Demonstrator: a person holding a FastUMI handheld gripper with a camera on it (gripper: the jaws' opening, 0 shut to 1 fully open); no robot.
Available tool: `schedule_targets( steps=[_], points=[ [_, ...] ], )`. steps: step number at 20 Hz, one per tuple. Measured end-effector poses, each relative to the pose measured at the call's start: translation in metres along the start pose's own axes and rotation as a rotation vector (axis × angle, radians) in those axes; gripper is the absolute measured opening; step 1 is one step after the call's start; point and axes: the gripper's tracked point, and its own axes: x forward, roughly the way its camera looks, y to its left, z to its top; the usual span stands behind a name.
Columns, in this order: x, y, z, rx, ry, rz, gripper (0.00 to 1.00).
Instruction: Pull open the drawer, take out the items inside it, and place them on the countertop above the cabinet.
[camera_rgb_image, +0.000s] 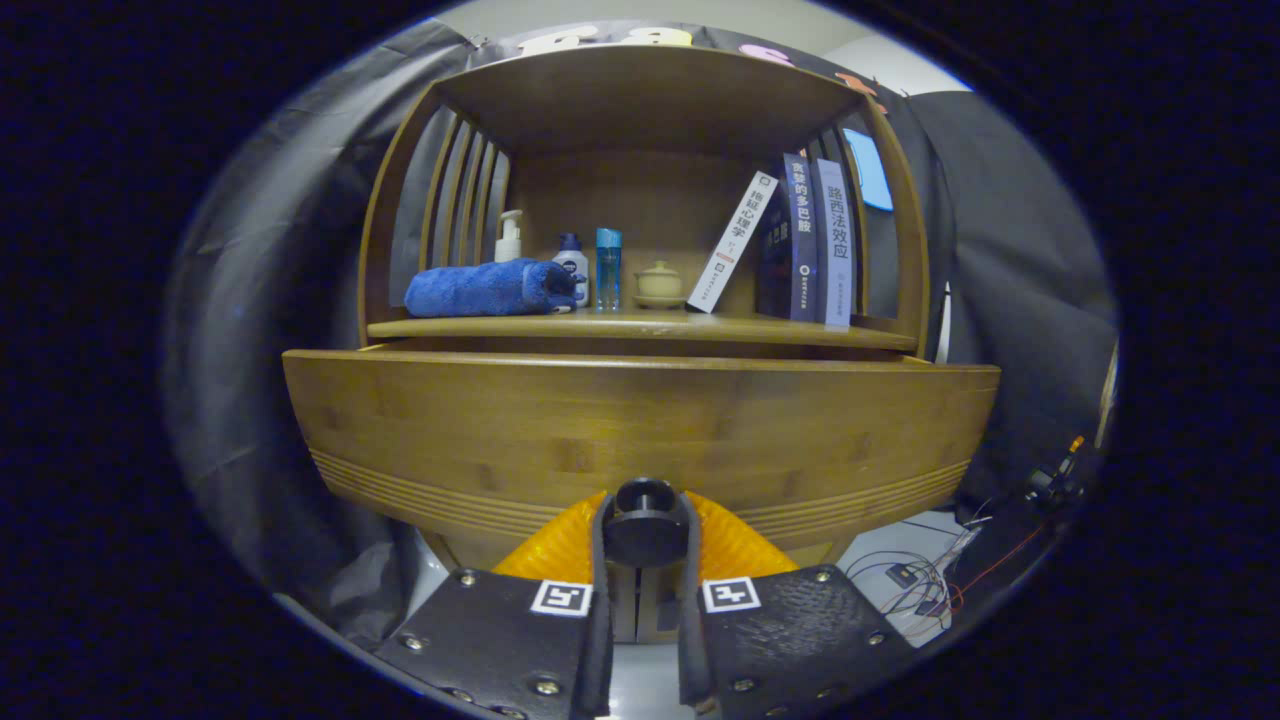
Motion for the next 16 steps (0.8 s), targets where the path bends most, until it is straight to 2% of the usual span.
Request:
schedule_targets(
  steps=[11,16],
  points=[
    [-0.062,0.001,-0.023,-0.006,0.009,-0.007,0.26],
    [-0.088,0.002,-0.032,0.000,0.015,0.018,0.26]
  ],
)
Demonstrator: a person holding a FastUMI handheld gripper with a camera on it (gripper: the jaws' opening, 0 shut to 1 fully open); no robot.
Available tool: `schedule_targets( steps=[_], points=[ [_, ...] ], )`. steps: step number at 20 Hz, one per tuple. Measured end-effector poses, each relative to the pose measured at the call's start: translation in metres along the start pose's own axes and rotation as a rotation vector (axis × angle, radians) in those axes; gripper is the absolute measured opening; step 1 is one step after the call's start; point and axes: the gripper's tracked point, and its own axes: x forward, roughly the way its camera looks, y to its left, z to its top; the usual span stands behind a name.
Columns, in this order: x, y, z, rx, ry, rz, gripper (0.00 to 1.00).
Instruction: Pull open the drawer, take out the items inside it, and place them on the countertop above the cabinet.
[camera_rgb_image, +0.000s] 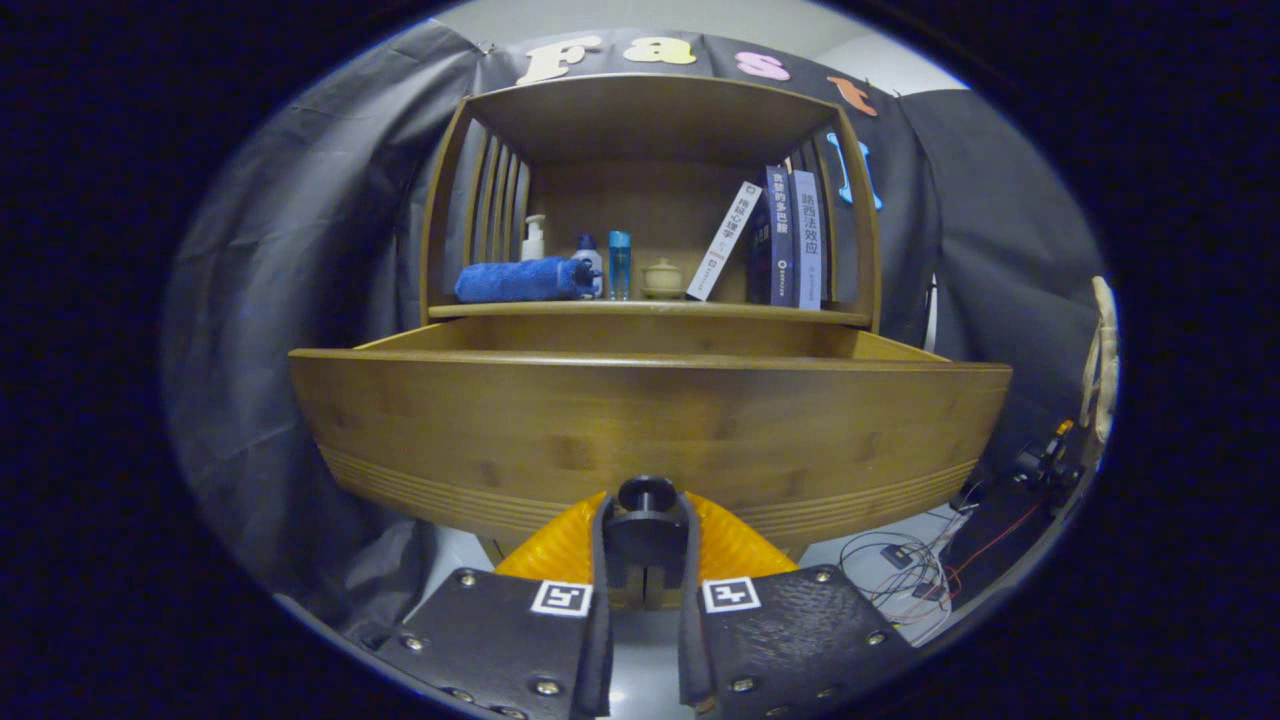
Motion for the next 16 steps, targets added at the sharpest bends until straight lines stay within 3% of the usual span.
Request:
schedule_targets(
  steps=[11,16],
  points=[
    [-0.037,-0.004,-0.020,0.009,0.042,0.022,0.27],
    [-0.046,-0.013,0.017,-0.048,-0.039,-0.030,0.63]
  ],
)
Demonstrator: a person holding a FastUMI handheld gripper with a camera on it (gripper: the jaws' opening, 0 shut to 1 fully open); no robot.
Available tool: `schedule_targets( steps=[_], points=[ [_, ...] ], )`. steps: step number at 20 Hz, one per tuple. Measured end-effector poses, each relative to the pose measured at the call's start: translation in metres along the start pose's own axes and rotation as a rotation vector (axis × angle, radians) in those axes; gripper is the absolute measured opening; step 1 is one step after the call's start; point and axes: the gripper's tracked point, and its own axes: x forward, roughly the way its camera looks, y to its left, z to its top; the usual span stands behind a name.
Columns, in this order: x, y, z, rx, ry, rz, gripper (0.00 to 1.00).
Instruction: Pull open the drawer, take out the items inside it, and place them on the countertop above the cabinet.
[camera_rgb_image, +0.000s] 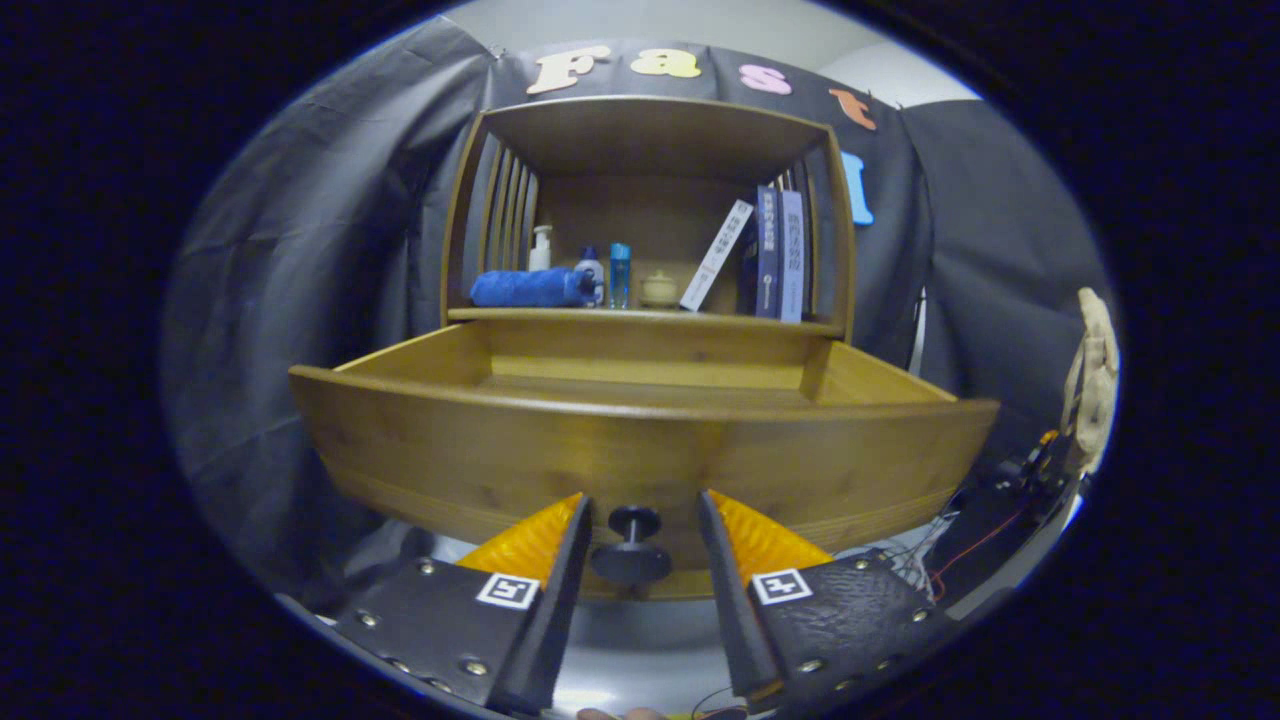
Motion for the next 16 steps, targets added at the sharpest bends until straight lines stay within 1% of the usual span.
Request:
schedule_targets(
  steps=[2,4,6,9,12,16],
  points=[
    [-0.006,-0.001,0.014,-0.001,-0.016,-0.007,0.76],
    [-0.010,-0.008,0.033,0.007,-0.041,-0.028,0.87],
    [-0.013,-0.008,0.052,0.020,-0.063,-0.022,0.97],
    [-0.012,-0.011,0.082,0.019,-0.082,-0.020,0.98],
    [0.001,-0.014,0.117,0.016,-0.097,-0.033,0.98],
    [0.026,-0.006,0.143,0.015,-0.063,-0.012,0.98]
  ],
)
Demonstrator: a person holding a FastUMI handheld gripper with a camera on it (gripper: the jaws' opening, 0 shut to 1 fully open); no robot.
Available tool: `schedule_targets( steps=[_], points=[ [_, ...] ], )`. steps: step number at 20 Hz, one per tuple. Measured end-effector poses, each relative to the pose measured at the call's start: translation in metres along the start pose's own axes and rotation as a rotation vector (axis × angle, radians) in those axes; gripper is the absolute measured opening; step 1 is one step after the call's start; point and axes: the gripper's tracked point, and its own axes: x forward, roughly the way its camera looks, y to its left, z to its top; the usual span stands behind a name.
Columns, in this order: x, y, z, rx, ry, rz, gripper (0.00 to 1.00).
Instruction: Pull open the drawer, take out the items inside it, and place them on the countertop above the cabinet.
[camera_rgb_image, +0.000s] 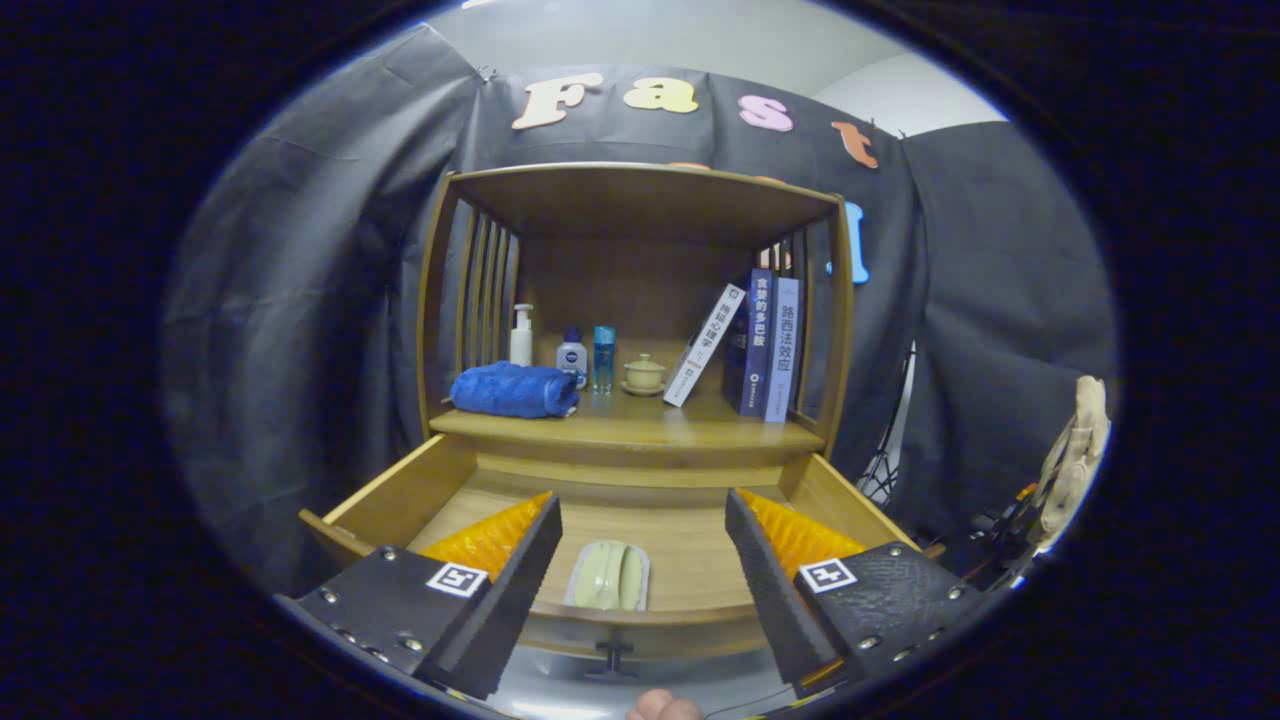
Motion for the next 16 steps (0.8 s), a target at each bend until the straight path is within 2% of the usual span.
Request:
schedule_targets(
  steps=[3,7,9,13,15,16],
  points=[
    [0.022,0.010,0.004,-0.002,0.045,0.021,0.98],
    [0.056,0.019,-0.022,0.009,0.191,0.037,0.98],
    [0.073,0.012,-0.048,0.018,0.304,0.001,0.98],
    [0.095,0.009,-0.101,0.025,0.526,-0.019,0.98],
    [0.096,0.001,-0.116,0.022,0.574,-0.048,0.95],
    [0.096,-0.001,-0.120,0.018,0.590,-0.061,0.89]
  ],
)
